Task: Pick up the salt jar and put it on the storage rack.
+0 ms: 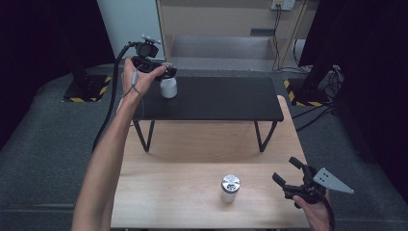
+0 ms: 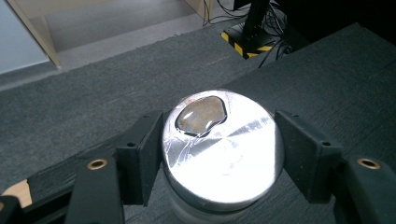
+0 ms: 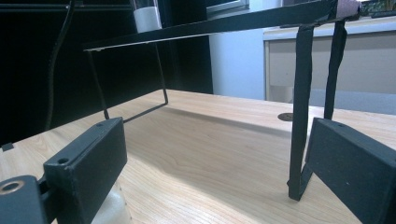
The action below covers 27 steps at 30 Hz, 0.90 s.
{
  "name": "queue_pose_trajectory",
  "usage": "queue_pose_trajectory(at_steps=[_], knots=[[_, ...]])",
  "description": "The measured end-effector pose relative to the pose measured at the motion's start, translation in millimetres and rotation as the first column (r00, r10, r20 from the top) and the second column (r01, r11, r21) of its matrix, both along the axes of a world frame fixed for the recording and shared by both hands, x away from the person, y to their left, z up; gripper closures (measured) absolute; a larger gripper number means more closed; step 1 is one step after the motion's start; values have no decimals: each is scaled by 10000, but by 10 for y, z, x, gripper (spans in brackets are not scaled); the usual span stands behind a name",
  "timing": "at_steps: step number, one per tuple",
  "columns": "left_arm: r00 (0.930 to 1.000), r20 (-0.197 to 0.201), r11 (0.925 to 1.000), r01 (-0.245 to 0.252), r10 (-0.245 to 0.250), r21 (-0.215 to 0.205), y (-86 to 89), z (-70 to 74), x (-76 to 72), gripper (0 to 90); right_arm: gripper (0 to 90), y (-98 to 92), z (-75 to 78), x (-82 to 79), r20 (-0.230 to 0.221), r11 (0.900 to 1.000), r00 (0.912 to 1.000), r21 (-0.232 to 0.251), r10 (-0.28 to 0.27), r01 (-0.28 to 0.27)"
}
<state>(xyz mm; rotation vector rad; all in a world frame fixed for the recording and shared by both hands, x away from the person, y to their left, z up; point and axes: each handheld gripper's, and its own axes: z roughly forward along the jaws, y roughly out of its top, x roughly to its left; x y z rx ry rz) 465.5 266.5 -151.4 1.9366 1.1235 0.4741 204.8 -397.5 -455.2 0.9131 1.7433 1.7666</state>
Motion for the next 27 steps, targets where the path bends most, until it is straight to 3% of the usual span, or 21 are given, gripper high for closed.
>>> queue_pose_trajectory(at_steps=[7, 10, 15, 17, 19, 27], knots=[[9996, 273, 9984, -104, 119, -549, 94, -122, -50, 336, 55, 6, 2, 4, -6, 10000, 10000, -38, 45, -45], [9990, 410, 9988, -145, 164, -472, 97, -114, -81, 172, 55, 11, 6, 1, 7, 10000, 10000, -48, 69, -69], [9962, 866, 9986, 90, -46, -512, 213, -58, -211, 82, 55, 7, 2, -1, 20, 10000, 10000, -16, 27, -27], [9948, 951, 9968, 426, -361, -672, 298, -30, -274, 77, 56, 8, 5, -1, 19, 10000, 10000, -29, 31, -31], [9898, 1319, 9950, 640, -534, -768, 363, -29, -402, 78, 59, 11, 8, -1, 4, 10000, 10000, -26, 57, -57], [9775, 1905, 9913, 1069, -908, -762, 557, 35, -892, 67, 59, 40, 24, -5, 64, 9998, 9999, -119, 153, -152]])
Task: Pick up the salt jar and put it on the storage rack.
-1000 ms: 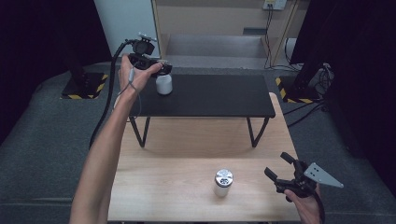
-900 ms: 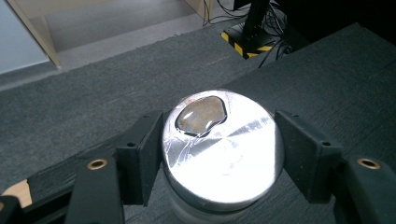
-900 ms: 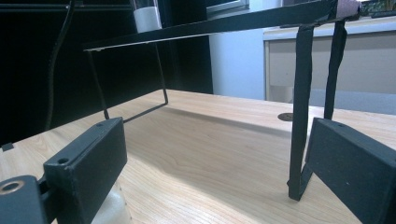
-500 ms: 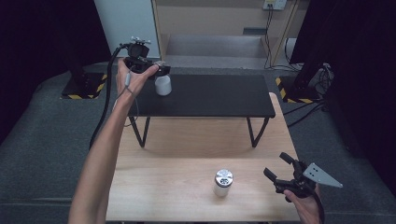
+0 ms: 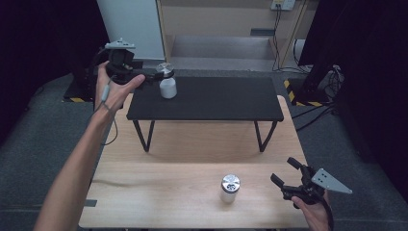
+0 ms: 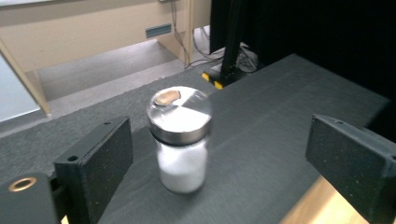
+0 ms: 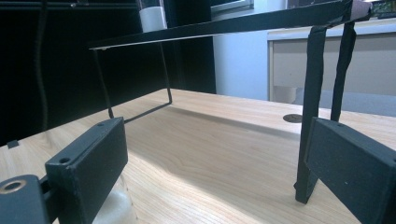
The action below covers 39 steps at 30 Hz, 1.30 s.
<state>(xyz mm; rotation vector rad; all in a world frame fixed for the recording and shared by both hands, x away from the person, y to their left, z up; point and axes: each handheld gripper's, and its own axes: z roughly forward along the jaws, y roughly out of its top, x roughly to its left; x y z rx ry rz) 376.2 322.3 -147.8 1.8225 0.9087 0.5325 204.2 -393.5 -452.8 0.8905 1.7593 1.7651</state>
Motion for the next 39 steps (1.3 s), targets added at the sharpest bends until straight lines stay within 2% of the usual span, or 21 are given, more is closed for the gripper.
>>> queue_pose_trajectory(at_steps=[2, 6, 8, 9, 11, 12, 13, 18, 20, 23, 25, 28, 32, 34, 36, 37, 39], knots=[[9998, 201, 10000, 71, -72, 43, 39, 9, -129, 66, 59, 7, 0, 0, 20, 10000, 10000, -25, -14, 14], [9982, 426, 9989, 428, -420, -183, 145, 7, -342, 66, 59, 13, 2, -2, 22, 10000, 10000, -41, -26, 26], [9959, 602, 9962, 712, -681, -505, 203, -25, -443, 63, 59, 17, 5, -3, 22, 10000, 10000, -72, -27, 27], [9944, 694, 9952, 839, -803, -505, 216, -31, -497, 61, 60, 19, 6, -4, 23, 10000, 10000, -70, -21, 21], [9887, 1104, 9925, 1082, -1014, -572, 238, -98, -625, 59, 60, 23, 8, -6, 20, 10000, 10000, -91, -25, 25], [9868, 1177, 9916, 1180, -1110, -537, 236, -125, -679, 61, 60, 26, 9, -7, 28, 9999, 10000, -106, -30, 31], [9854, 1189, 9906, 1286, -1222, -477, 233, -149, -722, 60, 60, 27, 6, -9, 29, 10000, 10000, -76, -36, 37], [9748, 1404, 9776, 1874, -1732, -954, 266, -363, -907, 58, 60, 35, 8, -5, 25, 9999, 10000, -110, -16, 16], [9722, 1408, 9753, 2010, -1872, -910, 253, -416, -966, 58, 61, 39, 10, -6, 18, 9999, 10000, -127, -16, 16], [9730, 1486, 9819, 1847, -1769, -407, 193, -476, -1064, 60, 61, 40, 9, -4, -11, 9999, 10000, -126, -17, 17], [9733, 1516, 9832, 1794, -1725, -333, 174, -547, -1102, 60, 61, 39, 9, -4, -7, 9999, 10000, -121, -10, 10], [9738, 1538, 9818, 1791, -1678, -629, 179, -711, -1123, 61, 61, 39, 8, -6, -11, 9999, 10000, -113, -33, 32], [9769, 1623, 9891, 1453, -1393, -258, 113, -924, -1158, 62, 60, 39, 8, -5, -23, 9999, 10000, -119, -35, 34], [9771, 1612, 9876, 1488, -1392, -491, 122, -1060, -1148, 61, 60, 39, 9, -5, -23, 9999, 10000, -122, -30, 29], [9765, 1727, 9889, 1398, -1291, -513, 110, -1184, -1164, 62, 61, 39, 9, -5, -21, 9999, 10000, -131, -31, 30], [9769, 1737, 9884, 1377, -1247, -649, 111, -1250, -1167, 62, 60, 38, 8, -4, -21, 9999, 10000, -124, -38, 38], [9791, 1692, 9902, 1247, -1126, -626, 85, -1337, -1180, 61, 61, 36, 6, -4, -21, 9999, 10000, -118, -53, 53]])
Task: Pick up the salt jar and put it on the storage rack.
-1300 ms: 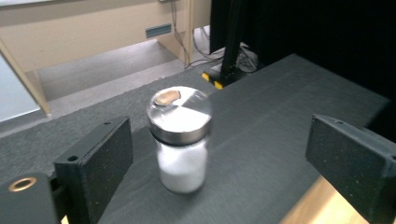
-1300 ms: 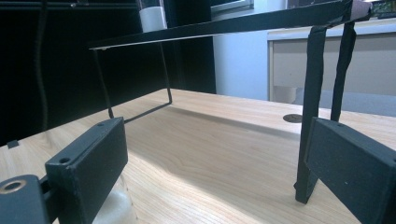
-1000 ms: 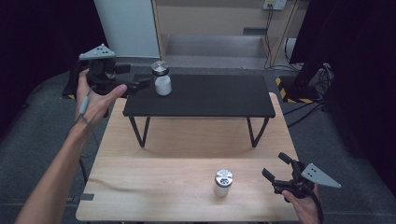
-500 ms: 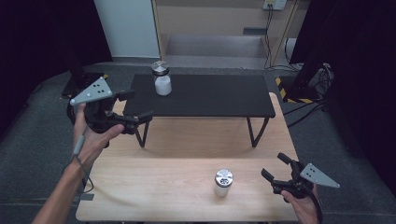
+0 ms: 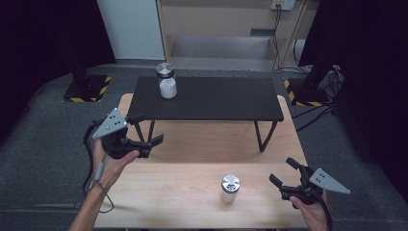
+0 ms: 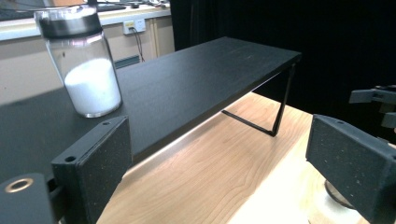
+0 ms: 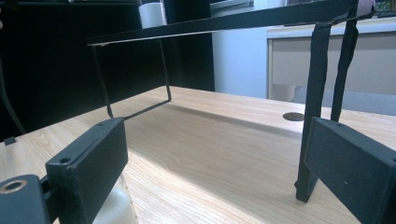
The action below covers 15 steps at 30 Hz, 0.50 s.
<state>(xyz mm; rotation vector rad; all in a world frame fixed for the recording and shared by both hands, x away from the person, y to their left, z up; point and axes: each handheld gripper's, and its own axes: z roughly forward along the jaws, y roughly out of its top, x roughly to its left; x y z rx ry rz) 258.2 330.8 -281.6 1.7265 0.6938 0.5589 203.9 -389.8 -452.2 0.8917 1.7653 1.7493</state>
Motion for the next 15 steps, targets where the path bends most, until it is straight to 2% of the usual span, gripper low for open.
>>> queue_pose_trajectory(at_steps=[2, 5, 10, 12, 14, 15], knots=[[10000, -72, 9999, 40, -42, -163, -1, -96, 3, 61, 61, -2, -1, 2, -8, 10000, 10000, -8, -3, 3], [9999, -71, 9999, -112, 113, 14, -36, -200, -1, 60, 61, 0, -1, 0, -3, 10000, 10000, -10, -2, 2], [9994, -224, 9988, -277, 268, -396, -13, -401, 26, 62, 61, 0, 1, 6, -10, 10000, 10000, -62, -6, 6], [9991, -208, 9988, -373, 366, -302, -18, -427, 23, 62, 61, 2, 1, 5, -25, 10000, 10000, -65, -15, 15], [9984, -339, 9990, -453, 453, 11, -39, -460, 45, 61, 61, 5, 2, 6, -40, 10000, 10000, -67, -16, 16], [9983, -246, 9984, -533, 537, 179, -55, -461, 31, 61, 61, 5, 3, 8, -38, 10000, 10000, -73, -1, 1]])
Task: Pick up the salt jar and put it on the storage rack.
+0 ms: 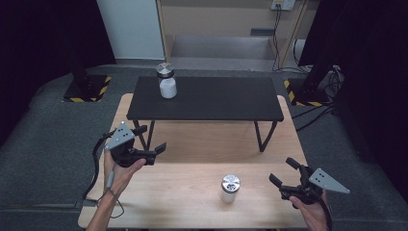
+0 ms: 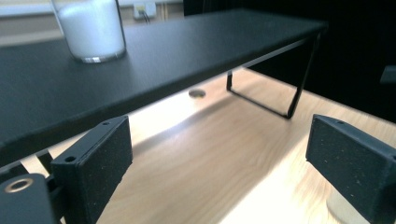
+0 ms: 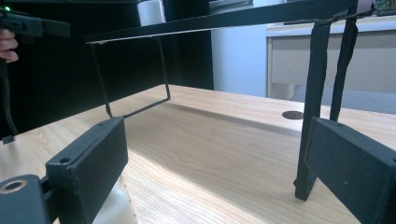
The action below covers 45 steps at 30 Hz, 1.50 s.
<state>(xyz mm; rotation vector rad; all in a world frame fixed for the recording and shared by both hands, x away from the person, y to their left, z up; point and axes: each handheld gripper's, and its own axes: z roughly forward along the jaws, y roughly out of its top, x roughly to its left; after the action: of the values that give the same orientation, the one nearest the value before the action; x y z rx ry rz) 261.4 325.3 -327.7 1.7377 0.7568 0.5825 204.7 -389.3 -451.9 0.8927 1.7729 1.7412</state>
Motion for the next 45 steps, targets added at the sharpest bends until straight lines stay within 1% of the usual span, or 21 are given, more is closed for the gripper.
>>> queue_pose_trajectory(at_steps=[1, 3, 4, 8, 10, 15, 19, 22, 25, 33, 37, 39, 40, 42, 44, 45], knots=[[10000, -20, 10000, 8, -7, 8, -2, -3, 1, 61, 60, 0, 0, 2, 28, 10000, 10000, -18, 11, -11], [9998, -81, 9995, 164, -166, -287, 26, -31, 12, 61, 61, -2, 2, -1, 49, 10000, 10000, -10, 9, -9], [9998, -94, 9993, 161, -164, -333, 28, -35, 12, 61, 61, -3, 1, 0, 46, 10000, 10000, 16, 18, -18], [9999, -42, 9993, 158, -159, -324, 28, -37, 9, 62, 61, -6, 1, -4, 56, 10000, 10000, 24, -1, 1], [9998, -10, 9989, 200, -200, -415, 36, -38, 7, 61, 61, -7, 1, -2, 63, 10000, 10000, 12, -15, 14], [9996, 97, 9990, 266, -263, -354, 38, -15, -12, 62, 61, -6, 1, -6, 46, 10000, 10000, 29, -59, 59], [9996, 165, 9989, 252, -246, -407, 50, -15, -30, 61, 61, -4, 4, -11, 69, 10000, 10000, 11, -59, 59], [9995, 167, 9987, 259, -252, -429, 56, -14, -32, 61, 61, -5, 4, -10, 78, 10000, 10000, 15, -59, 59], [9996, 150, 9982, 241, -233, -555, 61, -19, -42, 61, 61, -4, 6, -26, 128, 9999, 9999, 54, -106, 105], [9993, 221, 9982, 310, -299, -521, 71, -15, -58, 61, 61, -5, 5, -27, 147, 9999, 9998, 52, -98, 97], [9992, 131, 9973, 372, -365, -628, 85, -36, -35, 61, 62, 7, 2, -5, 99, 9999, 9999, 81, -134, 133], [9992, 106, 9979, 386, -381, -514, 73, -41, -36, 60, 62, 9, 8, -5, 138, 9999, 9999, 51, -89, 89], [9992, 113, 9986, 388, -384, -367, 67, -35, -35, 60, 62, 9, 8, -5, 138, 9999, 9999, 51, -89, 89], [9993, 88, 9988, 362, -360, -334, 62, -35, -32, 61, 62, 5, 6, -7, 192, 10000, 9998, 72, -46, 45], [9993, 98, 9979, 375, -370, -523, 71, -47, -38, 61, 62, 3, 5, -6, 183, 10000, 9998, 58, -47, 45], [9993, 98, 9979, 375, -370, -523, 71, -47, -38, 61, 62, 2, 4, -5, 180, 10000, 9998, 69, -42, 40]])
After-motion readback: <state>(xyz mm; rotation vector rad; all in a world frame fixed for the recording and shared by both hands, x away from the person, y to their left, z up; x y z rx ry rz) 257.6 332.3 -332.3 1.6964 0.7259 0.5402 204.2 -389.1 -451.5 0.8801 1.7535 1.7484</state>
